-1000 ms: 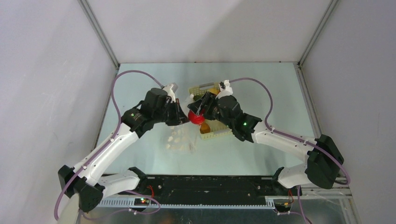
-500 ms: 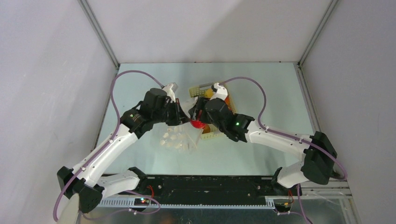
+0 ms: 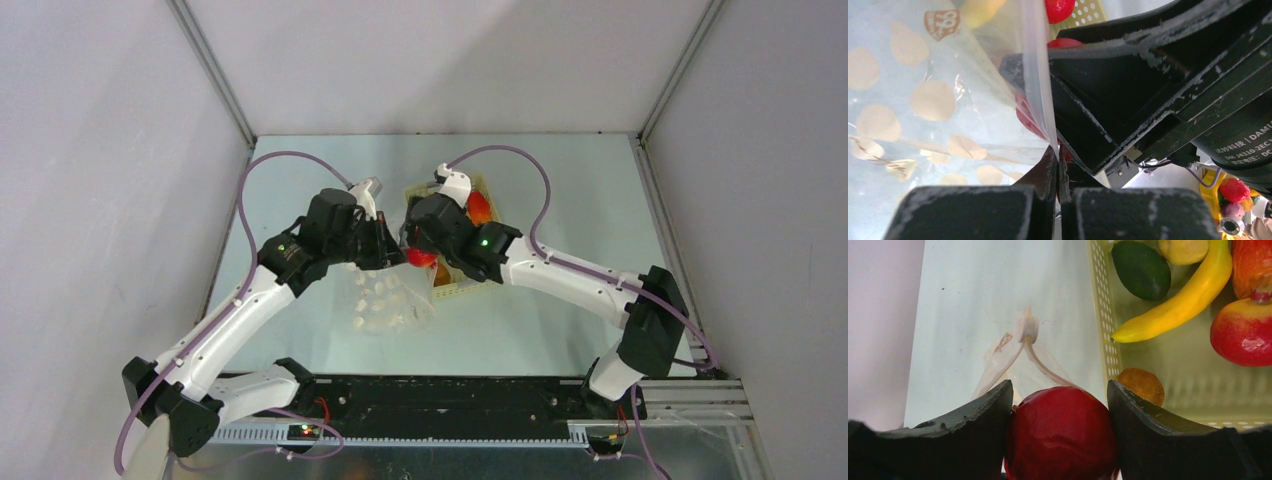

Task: Place the food in the zip-top bag and seal the zipper
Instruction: Place the fake fruit in the zipper food storage bag.

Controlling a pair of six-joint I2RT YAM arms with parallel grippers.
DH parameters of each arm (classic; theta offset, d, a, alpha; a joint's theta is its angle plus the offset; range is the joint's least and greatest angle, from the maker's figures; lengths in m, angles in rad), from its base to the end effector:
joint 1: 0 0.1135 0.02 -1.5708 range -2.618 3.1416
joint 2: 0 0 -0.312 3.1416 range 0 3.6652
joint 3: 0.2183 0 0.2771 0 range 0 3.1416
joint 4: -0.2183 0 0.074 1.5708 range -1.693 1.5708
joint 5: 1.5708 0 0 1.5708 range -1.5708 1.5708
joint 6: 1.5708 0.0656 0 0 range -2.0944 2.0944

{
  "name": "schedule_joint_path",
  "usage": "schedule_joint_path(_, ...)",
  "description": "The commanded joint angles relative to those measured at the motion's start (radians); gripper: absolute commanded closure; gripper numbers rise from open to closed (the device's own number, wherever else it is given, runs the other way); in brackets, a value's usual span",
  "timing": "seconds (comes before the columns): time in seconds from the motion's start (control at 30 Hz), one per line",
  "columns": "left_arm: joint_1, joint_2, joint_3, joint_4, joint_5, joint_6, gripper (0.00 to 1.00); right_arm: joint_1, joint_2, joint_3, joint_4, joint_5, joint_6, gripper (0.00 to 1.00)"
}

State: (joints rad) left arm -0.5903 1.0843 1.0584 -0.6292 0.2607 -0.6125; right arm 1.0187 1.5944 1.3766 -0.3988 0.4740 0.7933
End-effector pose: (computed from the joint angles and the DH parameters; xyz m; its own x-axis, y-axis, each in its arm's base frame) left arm 0.2025 -0.1560 0.3586 -0.8209 -0.1186 -0.5586 0.2880 0.7586 -0.5844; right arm 0.2418 0.3355 0.3490 -0.6134 0.2132 -0.7604 -0.1783 0.9007 0.3963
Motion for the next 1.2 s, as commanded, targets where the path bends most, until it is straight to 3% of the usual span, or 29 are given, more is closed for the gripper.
schedule_joint_path(0.0,-0.002,-0.024,-0.007,0.062,0.046,-0.006,1.00,0.009,0.044,0.099,-0.083,0.021,0.029,0.50)
schedule_joint_path(0.2,-0.002,-0.019,-0.008,0.059,0.042,-0.007,1.00,0.010,0.047,0.125,-0.111,0.020,0.034,0.40)
schedule_joint_path(0.5,0.002,-0.016,-0.009,0.056,0.031,-0.006,1.00,0.019,0.029,0.137,-0.131,-0.005,0.031,0.14)
schedule_joint_path(0.63,0.006,-0.011,-0.011,0.056,0.036,-0.008,1.00,0.023,0.016,0.147,-0.135,-0.011,0.028,0.10)
schedule_joint_path(0.83,0.009,-0.004,-0.012,0.060,0.050,-0.009,1.00,0.024,0.033,0.203,-0.152,-0.033,0.016,0.12)
schedule_joint_path(1.0,0.015,-0.001,-0.014,0.060,0.050,-0.013,1.00,0.028,0.027,0.227,-0.156,-0.122,0.041,0.26)
schedule_joint_path(1.17,0.021,0.003,-0.022,0.077,0.073,-0.021,1.00,0.038,0.018,0.207,-0.120,-0.150,0.069,0.33)
